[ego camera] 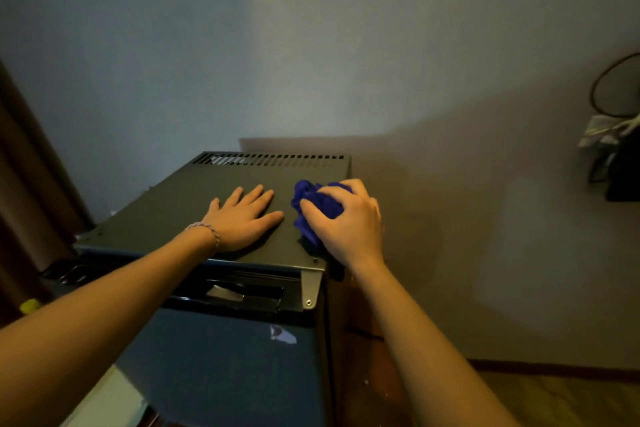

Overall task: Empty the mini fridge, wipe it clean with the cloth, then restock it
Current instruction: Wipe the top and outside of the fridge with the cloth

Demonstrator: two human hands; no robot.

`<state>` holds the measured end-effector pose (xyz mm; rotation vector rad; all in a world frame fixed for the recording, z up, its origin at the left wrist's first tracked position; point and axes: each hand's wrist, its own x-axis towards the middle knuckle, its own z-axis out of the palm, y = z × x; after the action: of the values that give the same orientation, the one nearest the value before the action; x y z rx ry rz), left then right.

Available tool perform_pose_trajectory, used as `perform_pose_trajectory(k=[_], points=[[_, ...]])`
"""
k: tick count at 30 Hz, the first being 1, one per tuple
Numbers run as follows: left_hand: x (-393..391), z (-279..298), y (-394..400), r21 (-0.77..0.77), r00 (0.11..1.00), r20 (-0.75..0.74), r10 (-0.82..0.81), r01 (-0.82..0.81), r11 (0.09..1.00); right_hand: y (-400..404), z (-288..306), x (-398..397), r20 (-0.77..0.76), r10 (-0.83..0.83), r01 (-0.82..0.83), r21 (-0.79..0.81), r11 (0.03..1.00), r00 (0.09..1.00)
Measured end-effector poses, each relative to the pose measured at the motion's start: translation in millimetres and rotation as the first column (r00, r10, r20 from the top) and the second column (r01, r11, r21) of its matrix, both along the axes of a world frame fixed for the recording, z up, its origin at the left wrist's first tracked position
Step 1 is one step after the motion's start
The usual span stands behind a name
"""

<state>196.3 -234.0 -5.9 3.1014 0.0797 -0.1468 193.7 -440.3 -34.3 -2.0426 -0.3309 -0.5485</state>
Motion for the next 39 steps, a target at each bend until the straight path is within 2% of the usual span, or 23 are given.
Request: perform_pose_trajectory(k=[2,6,9,15,21,25,29,32,39], points=[[-12.3,0.0,-2.6,-0.001,1.000,-0.002,-0.017,0.017,1.000,-0.9,-9.0,-17.3,-0.029,0.005,0.000,0.162,0.987,1.000],[-30.4,-1.0,-7.1,-0.026,0.999,0.001,-0.045,0.045,0.999,-1.4,-16.6,-46.4,-0.132,0.042,0.021,0.447,0.894,0.990],[-36.5,-0.9,-13.4,-0.042,0.999,0.002,-0.035,0.035,0.999,1.7,-19.4,-64.8,-0.174,0.046,0.038,0.451,0.891,0.984],[-40.6,2.1,-32.7,-0.064,0.996,-0.013,-0.091,0.090,0.994,4.2,-32.3,-71.9,-0.032,-0.048,0.058,0.488,0.871,0.998],[-14.5,6.7,-53.9,-0.120,0.984,-0.043,-0.172,0.166,0.979,8.2,-47.4,-37.4,-0.009,-0.062,0.054,0.639,0.767,0.998],[22.5,5.9,-78.9,-0.131,0.979,-0.033,-0.203,0.197,0.972,9.4,-55.5,-13.4,-0.002,-0.087,0.065,0.681,0.729,0.996],[61.1,8.6,-82.3,-0.098,0.977,-0.033,-0.209,0.205,0.974,7.4,-62.9,21.8,-0.046,-0.023,0.048,0.701,0.711,0.999],[79.7,9.9,-77.5,-0.094,0.980,-0.028,-0.199,0.196,0.976,4.7,-67.9,62.3,-0.086,-0.047,0.094,0.700,0.708,0.995],[91.4,3.8,-75.7,-0.027,0.988,-0.022,-0.155,0.154,0.988,7.1,-61.4,176.9,-0.145,-0.013,0.112,0.705,0.701,0.989]])
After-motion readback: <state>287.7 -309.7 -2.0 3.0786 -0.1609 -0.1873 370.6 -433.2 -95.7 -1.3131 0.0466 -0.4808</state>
